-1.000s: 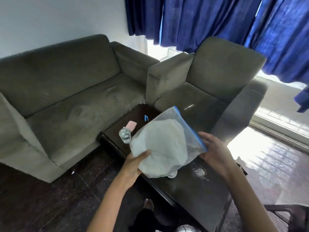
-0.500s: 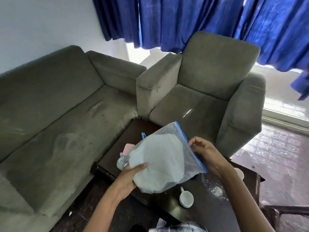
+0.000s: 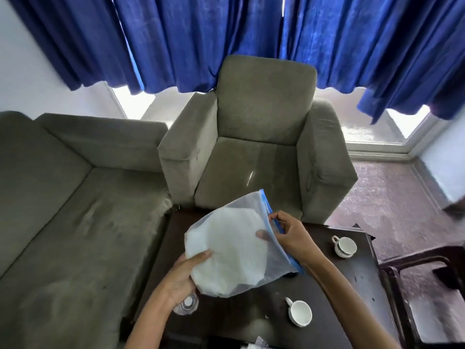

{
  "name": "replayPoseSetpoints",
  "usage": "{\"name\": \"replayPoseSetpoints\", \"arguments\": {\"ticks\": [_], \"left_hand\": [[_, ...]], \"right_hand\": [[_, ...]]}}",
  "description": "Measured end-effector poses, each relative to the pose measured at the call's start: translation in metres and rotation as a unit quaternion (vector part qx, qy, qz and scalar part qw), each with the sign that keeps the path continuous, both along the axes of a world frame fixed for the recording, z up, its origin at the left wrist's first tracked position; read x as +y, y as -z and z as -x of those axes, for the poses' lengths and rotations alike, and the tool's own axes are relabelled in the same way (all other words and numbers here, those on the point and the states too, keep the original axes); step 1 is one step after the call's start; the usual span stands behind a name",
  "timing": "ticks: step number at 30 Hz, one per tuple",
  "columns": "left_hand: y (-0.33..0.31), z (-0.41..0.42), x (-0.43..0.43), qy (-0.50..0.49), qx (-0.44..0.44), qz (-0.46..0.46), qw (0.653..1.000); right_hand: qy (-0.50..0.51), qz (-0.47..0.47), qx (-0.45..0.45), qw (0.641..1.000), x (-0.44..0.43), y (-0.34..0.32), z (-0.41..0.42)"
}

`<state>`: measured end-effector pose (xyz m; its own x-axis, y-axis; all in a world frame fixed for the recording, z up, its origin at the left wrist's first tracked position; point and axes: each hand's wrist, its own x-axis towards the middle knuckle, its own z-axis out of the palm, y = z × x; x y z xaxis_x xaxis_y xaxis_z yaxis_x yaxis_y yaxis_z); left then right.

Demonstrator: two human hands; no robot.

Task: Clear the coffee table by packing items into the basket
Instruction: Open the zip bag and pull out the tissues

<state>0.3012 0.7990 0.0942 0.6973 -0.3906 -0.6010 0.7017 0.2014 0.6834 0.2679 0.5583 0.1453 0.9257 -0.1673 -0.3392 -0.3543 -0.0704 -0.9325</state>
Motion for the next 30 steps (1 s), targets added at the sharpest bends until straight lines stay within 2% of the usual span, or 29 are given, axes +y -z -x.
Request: {"name": "replayPoseSetpoints", "arguments": {"ticks": [6, 13, 17, 23, 30], "left_hand": [[0.006, -0.043, 0.022, 0.057, 0.019, 0.053, 0.997], [0.013, -0.069, 0.041, 0.098, 0.014, 0.072, 0.993], [0.016, -0.074, 0.044, 0.104, 0.010, 0.082, 0.991], [0.018, -0.076, 0.037, 0.095, 0.023, 0.121, 0.988], [0.013, -0.080, 0.030, 0.066, 0.027, 0.144, 0.987]], "right_hand": [[0.067, 0.039, -0.042, 0.996, 0.040, -0.003, -0.022], [0.167, -0.023, 0.007, 0.986, 0.060, -0.008, -0.031], [0.231, -0.068, -0.013, 0.971, 0.069, -0.009, -0.028], [0.198, -0.074, -0.034, 0.977, 0.061, -0.025, -0.025], [0.244, 0.003, -0.086, 0.966, 0.055, -0.043, -0.036]]}}
